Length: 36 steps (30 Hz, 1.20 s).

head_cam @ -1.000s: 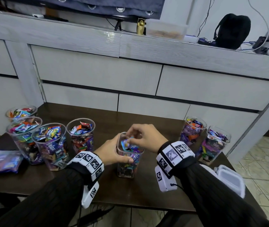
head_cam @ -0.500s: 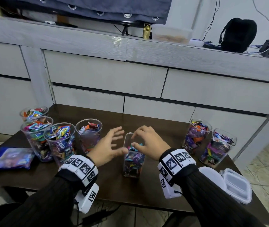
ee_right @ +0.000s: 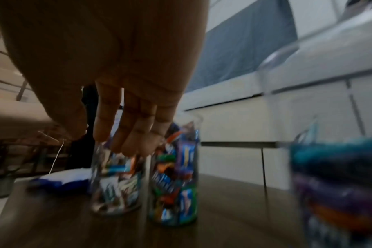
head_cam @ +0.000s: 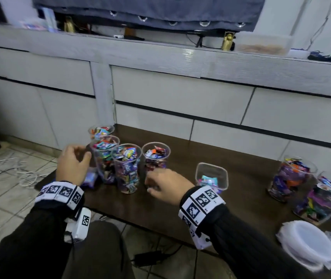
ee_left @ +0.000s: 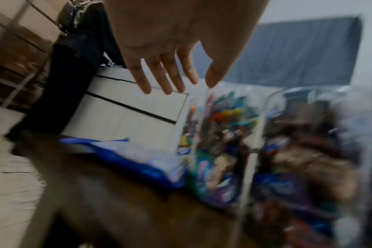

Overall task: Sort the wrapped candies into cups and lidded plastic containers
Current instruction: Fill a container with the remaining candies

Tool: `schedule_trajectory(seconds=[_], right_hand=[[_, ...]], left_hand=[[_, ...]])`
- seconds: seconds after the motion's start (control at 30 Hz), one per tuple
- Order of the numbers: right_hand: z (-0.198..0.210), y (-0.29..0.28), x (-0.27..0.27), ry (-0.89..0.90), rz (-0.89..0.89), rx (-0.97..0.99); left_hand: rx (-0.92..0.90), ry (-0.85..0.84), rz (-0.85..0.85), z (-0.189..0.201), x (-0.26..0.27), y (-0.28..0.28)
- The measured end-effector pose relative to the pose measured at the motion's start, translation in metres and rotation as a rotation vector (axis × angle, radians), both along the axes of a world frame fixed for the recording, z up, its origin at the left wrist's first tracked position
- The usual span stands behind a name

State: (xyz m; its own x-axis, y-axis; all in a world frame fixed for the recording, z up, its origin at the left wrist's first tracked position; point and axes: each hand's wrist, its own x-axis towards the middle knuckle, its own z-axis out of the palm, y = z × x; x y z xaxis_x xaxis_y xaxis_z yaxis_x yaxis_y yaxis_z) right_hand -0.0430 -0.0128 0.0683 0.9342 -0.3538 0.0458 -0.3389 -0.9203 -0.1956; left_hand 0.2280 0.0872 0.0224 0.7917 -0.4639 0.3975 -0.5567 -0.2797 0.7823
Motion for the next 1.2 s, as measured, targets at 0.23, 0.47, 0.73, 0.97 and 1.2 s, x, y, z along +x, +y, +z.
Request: schedule_trajectory(seconds=[0.23, 0.47, 0.73, 0.97, 1.2], right_hand=[[-0.069, 0.013, 0.04, 0.296, -0.035, 0.078], [-0.09, 0.007, 0.039, 0.299, -0.05, 0.059], [-0.094, 0.005, 0.034, 0.263, -0.037, 0.062], [-0.096, 0.004, 0.031, 0.236, -0.029, 0.079], [-0.086, 0.001, 0.022, 0.237, -0.044, 0.26]], left_hand=[[0.67, 0.131, 0.1, -0.038, 0.024, 0.028], [0.774, 0.147, 0.134, -0.057, 0.043, 0.009], [0.863, 0.268, 0.107, -0.058, 0.063, 0.0], [0.792, 0.283, 0.013, -0.046, 0.065, 0.009], [0.728, 0.136, -0.089, 0.015, 0.057, 0.028]])
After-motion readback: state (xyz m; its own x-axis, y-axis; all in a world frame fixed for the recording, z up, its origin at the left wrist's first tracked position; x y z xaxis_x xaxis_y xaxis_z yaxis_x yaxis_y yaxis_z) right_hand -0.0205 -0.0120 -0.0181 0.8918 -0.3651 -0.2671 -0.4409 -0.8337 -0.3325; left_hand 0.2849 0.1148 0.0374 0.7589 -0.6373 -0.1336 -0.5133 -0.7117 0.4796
